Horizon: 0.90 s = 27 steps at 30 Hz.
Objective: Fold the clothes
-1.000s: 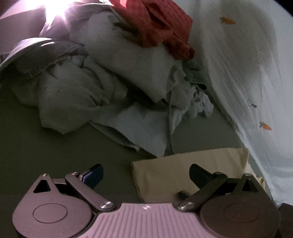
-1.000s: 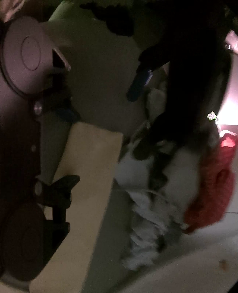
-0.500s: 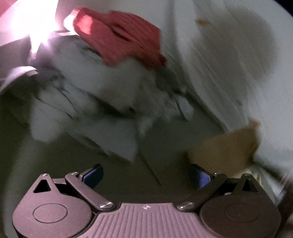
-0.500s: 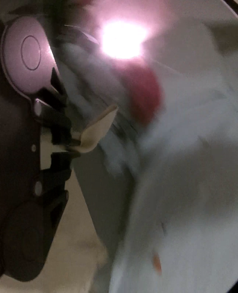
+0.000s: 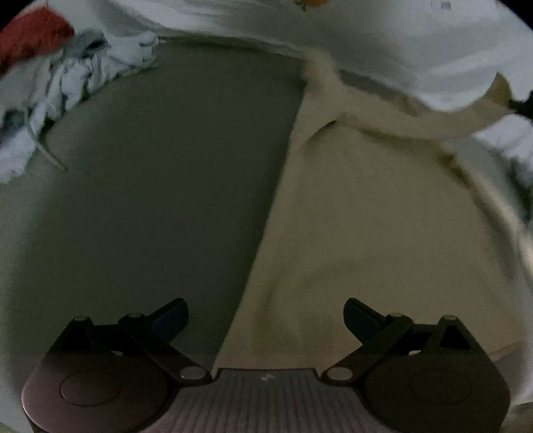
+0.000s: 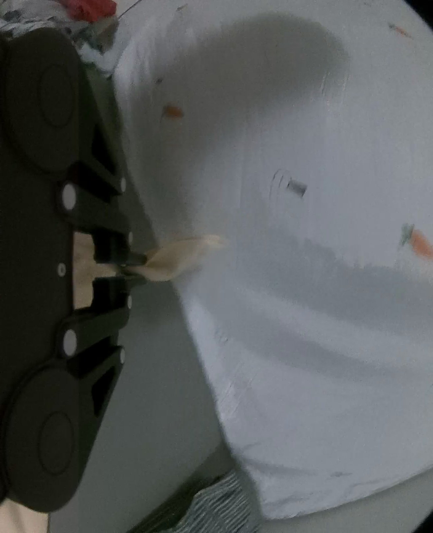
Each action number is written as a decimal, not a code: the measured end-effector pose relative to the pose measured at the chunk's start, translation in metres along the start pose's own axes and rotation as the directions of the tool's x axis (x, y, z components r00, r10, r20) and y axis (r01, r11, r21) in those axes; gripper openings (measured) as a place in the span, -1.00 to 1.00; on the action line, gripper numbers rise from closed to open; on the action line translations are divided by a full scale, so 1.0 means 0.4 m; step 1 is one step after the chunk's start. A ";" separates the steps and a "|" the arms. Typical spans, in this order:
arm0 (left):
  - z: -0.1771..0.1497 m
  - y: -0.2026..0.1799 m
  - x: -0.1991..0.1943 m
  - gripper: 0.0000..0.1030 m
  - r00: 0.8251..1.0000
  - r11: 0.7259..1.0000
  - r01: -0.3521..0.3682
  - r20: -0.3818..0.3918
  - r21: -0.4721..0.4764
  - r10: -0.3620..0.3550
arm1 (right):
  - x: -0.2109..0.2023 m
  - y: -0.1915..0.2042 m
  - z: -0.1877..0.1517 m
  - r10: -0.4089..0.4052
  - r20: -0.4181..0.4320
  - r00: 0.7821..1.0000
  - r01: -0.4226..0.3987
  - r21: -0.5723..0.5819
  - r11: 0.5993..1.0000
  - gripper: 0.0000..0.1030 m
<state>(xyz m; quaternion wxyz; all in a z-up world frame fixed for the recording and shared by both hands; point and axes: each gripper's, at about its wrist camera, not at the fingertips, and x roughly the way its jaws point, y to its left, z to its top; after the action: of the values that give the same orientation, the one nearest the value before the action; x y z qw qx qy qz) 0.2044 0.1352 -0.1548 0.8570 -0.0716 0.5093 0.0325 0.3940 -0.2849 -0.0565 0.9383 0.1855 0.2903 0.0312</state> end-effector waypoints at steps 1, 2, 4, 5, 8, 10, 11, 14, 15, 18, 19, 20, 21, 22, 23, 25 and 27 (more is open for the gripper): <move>-0.005 -0.012 0.009 0.89 0.999 0.999 -0.035 0.001 0.011 0.035 | 0.002 -0.013 -0.015 -0.001 -0.014 1.000 0.001 -0.017 1.000 -0.87; -0.011 -0.021 0.012 0.87 0.998 0.998 -0.067 0.016 0.011 0.067 | 0.005 -0.022 -0.030 0.001 -0.027 1.000 -0.002 -0.030 1.000 -0.87; -0.015 -0.031 0.002 0.38 0.994 0.995 -0.095 0.060 -0.020 0.096 | 0.013 -0.036 -0.059 0.017 -0.055 0.998 -0.018 -0.025 1.000 -0.87; -0.013 -0.035 -0.008 0.12 0.991 0.993 -0.106 0.073 -0.043 0.109 | 0.014 -0.042 -0.073 0.023 -0.067 0.997 -0.024 -0.023 0.999 -0.87; 0.011 -0.075 -0.029 -0.93 0.978 0.981 -0.184 0.091 -0.055 0.189 | 0.018 -0.050 -0.096 0.042 -0.088 0.995 -0.045 -0.024 0.999 -0.87; 0.017 -0.116 -0.065 -0.93 0.966 0.975 -0.223 0.131 -0.020 0.224 | 0.009 -0.063 -0.086 0.052 -0.084 0.995 -0.054 -0.025 0.998 -0.87; 0.018 -0.139 -0.087 -0.93 0.963 0.974 -0.226 0.151 0.005 0.223 | 0.002 -0.074 -0.078 0.054 -0.074 0.996 -0.056 -0.020 0.998 -0.87; 0.018 -0.219 -0.151 -0.93 0.966 0.976 -0.189 0.198 0.103 0.166 | -0.014 -0.120 -0.050 0.054 -0.034 0.998 -0.054 0.003 0.999 -0.87; 0.017 -0.250 -0.165 -0.93 0.970 0.975 -0.167 0.202 0.144 0.136 | -0.018 -0.138 -0.042 0.049 -0.018 0.999 -0.049 0.012 0.999 -0.87; 0.002 -0.346 -0.155 -0.80 0.987 0.952 -0.091 0.154 0.294 0.047 | -0.029 -0.197 -0.019 0.017 0.008 1.000 -0.017 0.042 0.999 -0.87; -0.006 -0.377 -0.129 -0.69 0.992 0.936 -0.076 0.122 0.344 0.036 | -0.025 -0.218 -0.016 0.010 0.004 1.000 -0.010 0.062 0.998 -0.87; -0.017 -0.403 -0.097 -0.60 0.995 0.925 -0.072 0.088 0.374 0.042 | -0.025 -0.231 -0.018 0.003 -0.006 1.000 -0.002 0.069 0.998 -0.85; -0.025 -0.415 -0.067 -0.46 0.998 0.923 -0.061 0.046 0.379 0.047 | -0.027 -0.240 -0.023 -0.006 -0.019 1.000 0.007 0.069 0.998 -0.82; -0.031 -0.422 -0.039 -0.46 0.999 0.926 -0.045 0.002 0.376 0.047 | -0.029 -0.248 -0.028 -0.014 -0.033 0.999 0.016 0.068 0.998 -0.70; -0.030 -0.421 -0.033 -0.46 0.999 0.933 -0.022 -0.018 0.359 0.030 | -0.031 -0.257 -0.034 -0.022 -0.046 0.999 0.026 0.068 0.997 -0.56; -0.023 -0.411 -0.038 -0.28 0.999 0.949 0.029 -0.037 0.313 -0.019 | -0.034 -0.273 -0.045 -0.039 -0.073 0.997 0.044 0.066 0.997 -0.30; -0.008 -0.382 -0.058 0.08 0.997 0.964 0.073 -0.013 0.254 -0.072 | -0.038 -0.290 -0.055 -0.056 -0.100 0.993 0.062 0.064 0.996 -0.05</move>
<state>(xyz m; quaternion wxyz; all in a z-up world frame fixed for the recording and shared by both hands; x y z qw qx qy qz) 0.2101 -0.0160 -0.1223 0.8589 0.0202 0.5077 -0.0646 0.3634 -0.3880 -0.1078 0.9166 0.2065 0.3422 0.0026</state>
